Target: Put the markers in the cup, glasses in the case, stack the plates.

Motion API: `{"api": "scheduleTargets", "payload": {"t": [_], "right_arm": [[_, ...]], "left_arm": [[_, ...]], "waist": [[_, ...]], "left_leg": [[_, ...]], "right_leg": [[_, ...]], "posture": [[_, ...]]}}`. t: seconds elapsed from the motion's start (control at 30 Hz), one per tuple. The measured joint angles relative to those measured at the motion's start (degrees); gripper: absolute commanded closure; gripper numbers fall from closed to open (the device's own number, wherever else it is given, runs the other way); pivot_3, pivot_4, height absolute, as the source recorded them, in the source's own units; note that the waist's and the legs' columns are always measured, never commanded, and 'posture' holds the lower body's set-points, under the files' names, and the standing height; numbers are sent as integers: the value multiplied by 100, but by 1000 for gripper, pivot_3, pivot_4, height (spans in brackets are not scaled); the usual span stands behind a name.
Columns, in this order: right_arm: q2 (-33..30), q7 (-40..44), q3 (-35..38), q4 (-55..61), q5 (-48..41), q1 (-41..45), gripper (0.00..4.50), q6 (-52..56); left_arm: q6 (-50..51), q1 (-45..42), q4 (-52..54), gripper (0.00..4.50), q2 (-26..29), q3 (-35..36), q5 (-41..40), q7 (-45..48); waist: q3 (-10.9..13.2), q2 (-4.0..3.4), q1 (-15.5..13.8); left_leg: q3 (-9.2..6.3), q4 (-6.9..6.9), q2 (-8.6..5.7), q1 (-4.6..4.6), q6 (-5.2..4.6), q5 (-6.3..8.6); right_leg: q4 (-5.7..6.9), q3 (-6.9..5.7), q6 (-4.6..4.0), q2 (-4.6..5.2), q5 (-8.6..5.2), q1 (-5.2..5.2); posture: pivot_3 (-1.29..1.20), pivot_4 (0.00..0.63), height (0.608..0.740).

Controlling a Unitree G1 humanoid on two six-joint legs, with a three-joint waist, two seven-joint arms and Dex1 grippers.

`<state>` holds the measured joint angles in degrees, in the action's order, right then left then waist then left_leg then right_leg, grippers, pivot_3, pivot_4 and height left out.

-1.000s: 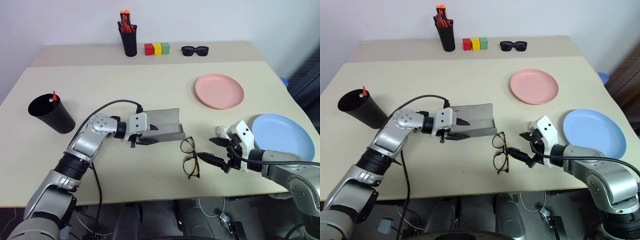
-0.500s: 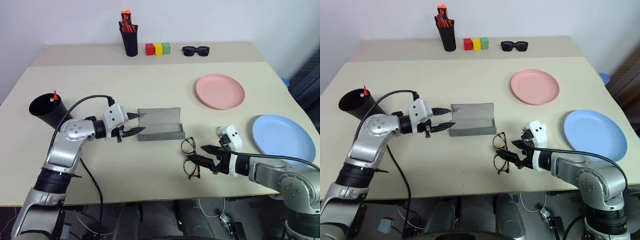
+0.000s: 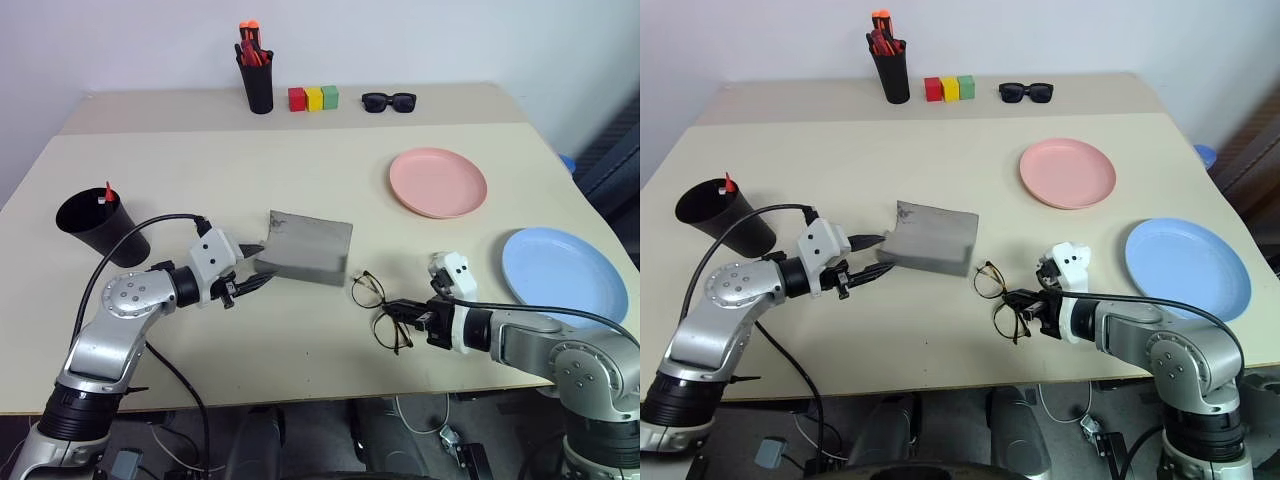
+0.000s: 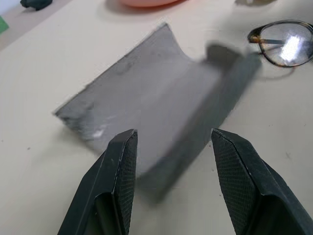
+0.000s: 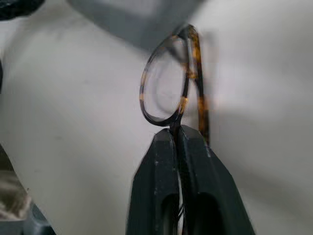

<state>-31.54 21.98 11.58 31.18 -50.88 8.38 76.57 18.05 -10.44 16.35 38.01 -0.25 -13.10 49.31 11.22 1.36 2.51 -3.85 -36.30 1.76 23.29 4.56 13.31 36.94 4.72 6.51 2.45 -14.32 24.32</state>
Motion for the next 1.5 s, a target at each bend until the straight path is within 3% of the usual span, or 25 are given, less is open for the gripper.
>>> {"api": "scheduleTargets", "payload": {"t": [0.07, 0.2, 0.33, 0.5, 0.7, 0.93, 1.33, 1.43, 1.5], "right_arm": [[-291, 117, -25, 7, 4, 14, 4456, -11], [-1697, 842, -286, 247, 508, -161, 4456, -720], [-2212, 1636, -476, 268, 798, 208, 4456, -1526], [-1343, 1763, -1601, -230, 1322, 2432, 4456, -2134], [125, 1607, -2904, -2018, 2327, 3816, 4456, -2544], [668, 2188, -3650, -3332, 3124, 4183, 4456, -3305], [659, 2541, -3684, -3169, 3269, 3947, 4456, -2837], [678, 2570, -3684, -3116, 3270, 3945, 3515, -2810], [694, 2560, -3682, -3116, 3285, 3940, 2611, -2812]], "left_arm": [[-88, 71, -31, 2079, 0, 3, 0, -10], [-347, 234, -248, 2079, 20, 179, 2, -55], [-594, 479, -559, 2079, 19, 367, 1, -107], [-792, 1017, -795, 2079, -8, 800, -87, -216], [-840, 1447, -841, 2079, -48, 1250, -359, -247], [-843, 1976, -600, 2079, -51, 1672, -621, -310], [-260, 2071, 571, 2079, 41, 1775, -933, -421], [-108, 1936, 658, 2079, 69, 1714, -965, -454], [-16, 1819, 701, 2079, 82, 1666, -980, -481]], "waist": [[0, -1, -3], [0, -3, -15], [-1, -2, 59], [-2, 2, 156], [0, -1, 67], [1, -2, 0], [1, -3, 25], [1, -3, 21], [1, -3, 20]], "left_leg": [[2, -1, 0, 0, 0, 0], [6, 3, 0, 0, 0, 0], [16, 6, 7, -6, 0, 0], [15, 11, 14, -14, -1, 0], [15, 14, 6, 13, -1, 0], [15, 22, 7, 12, -7, 4], [16, 17, 7, 6, -7, 4], [16, 16, 7, 6, -7, 4], [16, 15, 7, 7, -7, 4]], "right_leg": [[-1, 0, 0, 2, 0, 0], [-16, 0, -2, 6, -2, -1], [-22, 4, -5, 1, 0, 0], [-19, 4, -20, -6, 7, 0], [-22, -4, 4, 10, 16, 19], [-23, -8, 8, 10, 17, 21], [-14, -7, -4, 8, 11, 21], [-13, -8, -2, 8, 12, 21], [-13, -7, 0, 8, 13, 20]], "posture": [[0, 150, 740], [0, 150, 740], [0, 150, 740], [0, 150, 740], [0, 150, 740], [0, 150, 740], [0, 150, 740], [0, 150, 740], [0, 150, 740]]}}
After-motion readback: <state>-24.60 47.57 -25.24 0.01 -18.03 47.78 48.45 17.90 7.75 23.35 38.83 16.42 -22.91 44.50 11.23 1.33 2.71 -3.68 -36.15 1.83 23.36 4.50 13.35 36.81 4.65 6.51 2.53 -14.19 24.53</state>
